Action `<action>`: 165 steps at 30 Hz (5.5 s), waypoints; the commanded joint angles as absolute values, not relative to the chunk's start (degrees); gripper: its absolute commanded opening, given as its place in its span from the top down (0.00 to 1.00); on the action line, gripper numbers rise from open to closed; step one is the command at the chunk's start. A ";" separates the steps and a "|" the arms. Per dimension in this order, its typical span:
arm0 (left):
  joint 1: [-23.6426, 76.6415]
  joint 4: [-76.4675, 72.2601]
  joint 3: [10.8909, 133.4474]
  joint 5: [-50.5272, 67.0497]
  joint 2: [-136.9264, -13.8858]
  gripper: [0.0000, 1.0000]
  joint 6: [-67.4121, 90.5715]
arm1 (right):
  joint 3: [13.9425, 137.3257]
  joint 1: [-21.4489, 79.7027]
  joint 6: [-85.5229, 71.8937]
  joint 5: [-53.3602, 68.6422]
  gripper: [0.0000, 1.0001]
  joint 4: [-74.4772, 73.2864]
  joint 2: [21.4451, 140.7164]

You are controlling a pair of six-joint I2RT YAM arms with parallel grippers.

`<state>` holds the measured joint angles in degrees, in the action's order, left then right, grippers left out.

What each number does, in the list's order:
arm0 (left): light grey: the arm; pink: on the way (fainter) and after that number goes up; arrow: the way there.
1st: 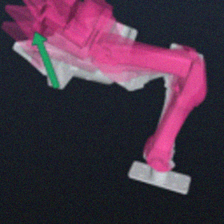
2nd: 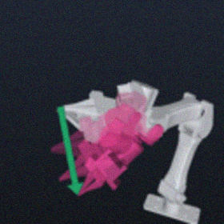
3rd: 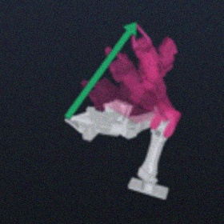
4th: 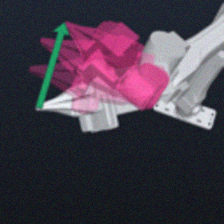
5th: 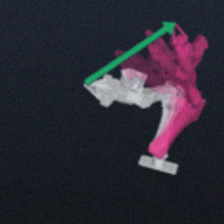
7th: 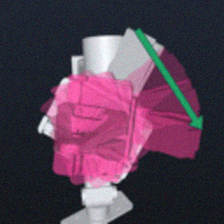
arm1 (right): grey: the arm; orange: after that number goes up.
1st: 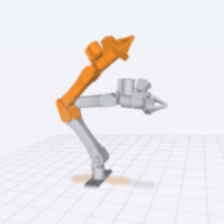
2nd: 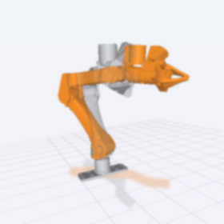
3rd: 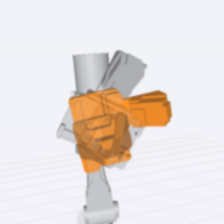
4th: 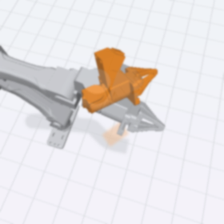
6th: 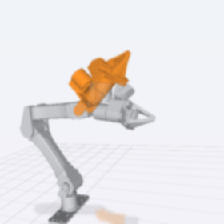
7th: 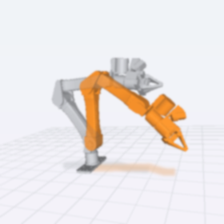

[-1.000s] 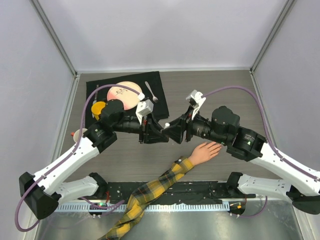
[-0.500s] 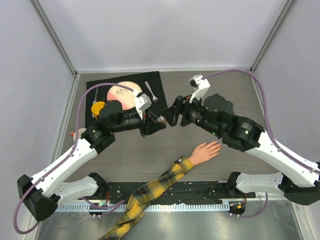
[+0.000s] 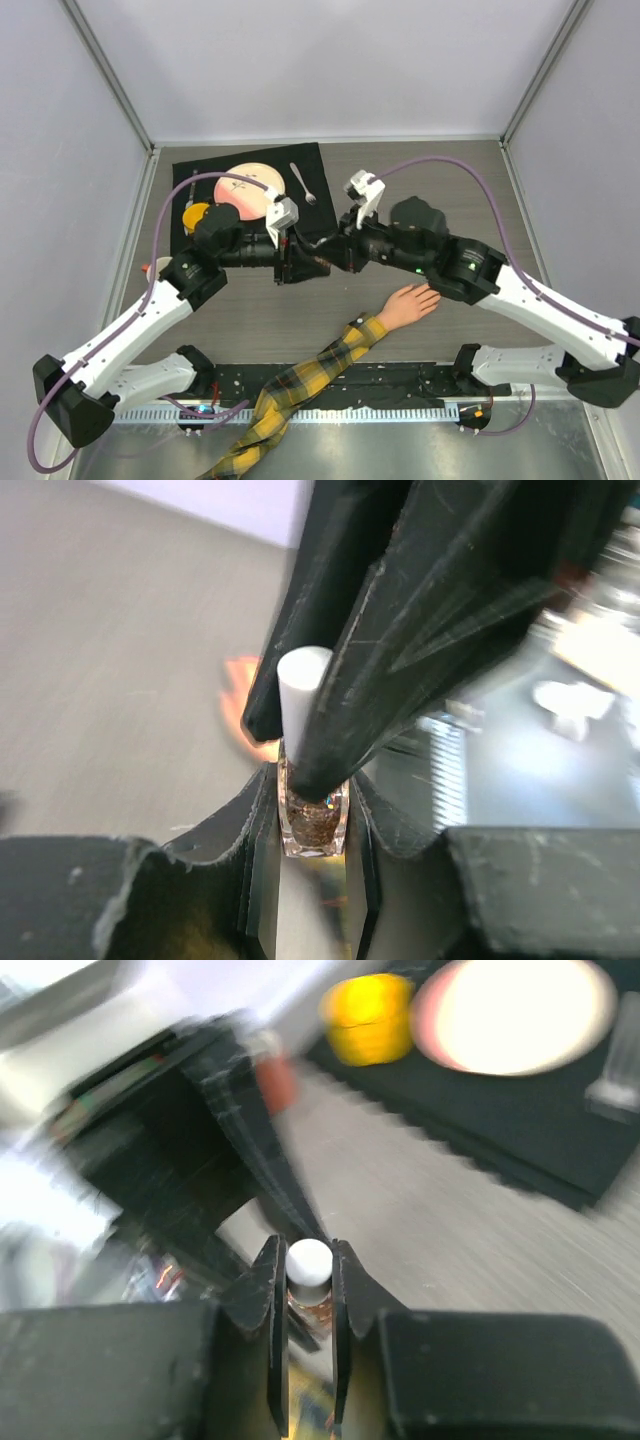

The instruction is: Paint the nails

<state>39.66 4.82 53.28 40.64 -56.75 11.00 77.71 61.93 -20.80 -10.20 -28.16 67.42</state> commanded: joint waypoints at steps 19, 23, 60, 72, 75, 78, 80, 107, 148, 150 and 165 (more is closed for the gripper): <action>40.25 6.51 55.38 38.33 -54.41 1.00 5.63 | 76.55 57.48 -26.10 0.28 0.27 -26.36 58.09; 40.25 5.01 54.40 37.18 -53.35 1.00 5.62 | 78.57 58.36 -27.86 -7.53 0.28 -29.18 59.59; 40.61 5.71 56.78 67.41 -55.63 1.00 8.53 | 71.45 61.96 -19.34 6.71 0.37 -21.17 57.04; 40.61 12.83 57.83 57.22 -56.69 1.00 2.90 | 80.86 62.40 -22.41 1.67 0.27 -31.81 60.73; 40.61 13.09 57.75 56.61 -56.34 1.00 2.64 | 82.35 62.40 -21.63 2.11 0.28 -34.27 61.96; 40.61 13.36 57.74 56.52 -56.60 1.00 2.81 | 83.93 62.40 -20.57 2.20 0.33 -37.00 63.02; 40.61 13.45 57.92 56.60 -56.60 1.00 2.73 | 84.02 62.40 -20.48 2.02 0.37 -37.26 63.02; 40.61 13.10 57.83 57.04 -56.69 1.00 3.25 | 83.76 62.40 -18.72 5.01 0.86 -37.27 65.13; 40.61 11.95 57.74 60.91 -58.01 1.00 4.83 | 81.30 62.40 -16.17 3.25 0.99 -34.72 60.65; 40.61 11.95 57.74 61.00 -58.01 1.00 4.83 | 81.04 62.32 -16.17 3.08 0.99 -33.93 60.47; 40.61 12.57 57.74 60.47 -57.92 1.00 4.48 | 80.77 62.40 -16.70 2.29 0.99 -33.05 59.68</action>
<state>40.53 14.00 55.44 59.61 -58.02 4.45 80.51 62.19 -16.64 3.20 -35.18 61.36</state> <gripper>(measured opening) 0.293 0.221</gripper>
